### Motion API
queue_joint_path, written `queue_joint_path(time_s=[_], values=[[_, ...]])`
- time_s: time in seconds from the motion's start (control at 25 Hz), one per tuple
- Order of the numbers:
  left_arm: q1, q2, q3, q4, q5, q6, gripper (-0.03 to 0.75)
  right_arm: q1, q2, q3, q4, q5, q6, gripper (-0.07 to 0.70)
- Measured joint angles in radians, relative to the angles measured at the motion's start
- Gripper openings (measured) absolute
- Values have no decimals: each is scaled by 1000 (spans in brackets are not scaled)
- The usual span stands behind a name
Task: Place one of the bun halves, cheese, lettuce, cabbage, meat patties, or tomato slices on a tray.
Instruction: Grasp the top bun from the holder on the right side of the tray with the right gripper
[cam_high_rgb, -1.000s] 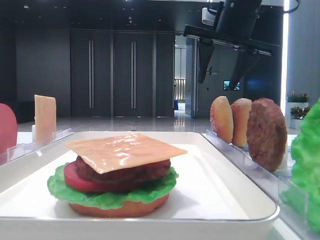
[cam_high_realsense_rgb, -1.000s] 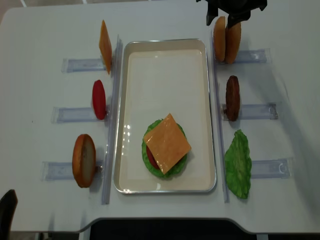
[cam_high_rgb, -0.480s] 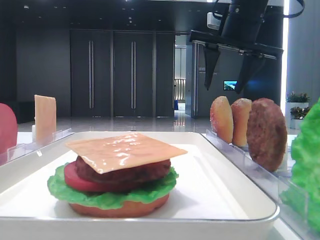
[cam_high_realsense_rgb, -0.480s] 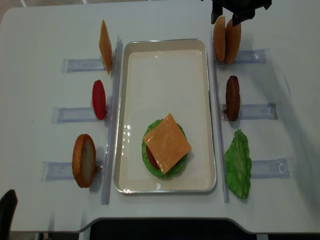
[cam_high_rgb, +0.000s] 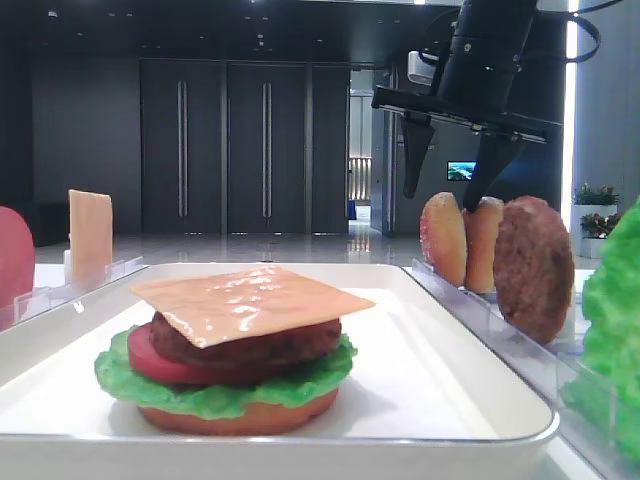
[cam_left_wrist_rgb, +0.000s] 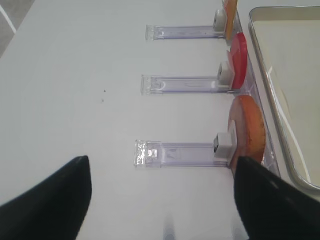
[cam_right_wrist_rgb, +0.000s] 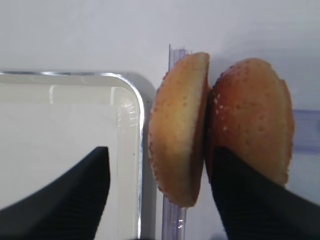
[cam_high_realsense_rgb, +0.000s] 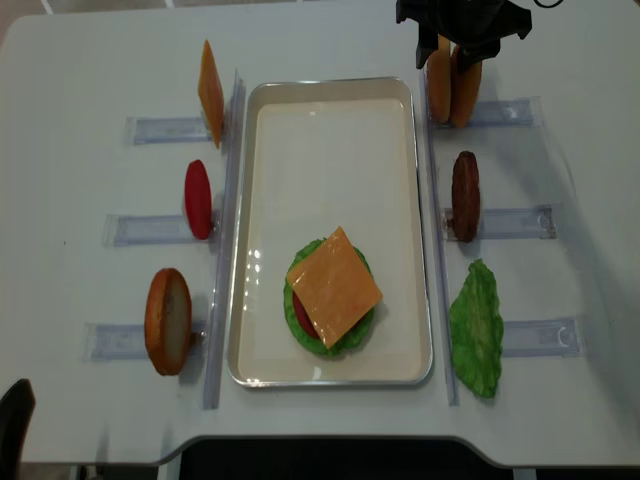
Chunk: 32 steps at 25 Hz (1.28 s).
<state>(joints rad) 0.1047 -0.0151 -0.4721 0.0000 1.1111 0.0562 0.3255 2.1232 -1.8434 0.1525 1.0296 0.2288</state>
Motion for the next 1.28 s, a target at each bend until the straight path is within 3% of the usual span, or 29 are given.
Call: queue_joint_path(time_s=[1.28], values=[[0,0,0,0,0,0,692,0,40,-9,39,-19,-30,426]])
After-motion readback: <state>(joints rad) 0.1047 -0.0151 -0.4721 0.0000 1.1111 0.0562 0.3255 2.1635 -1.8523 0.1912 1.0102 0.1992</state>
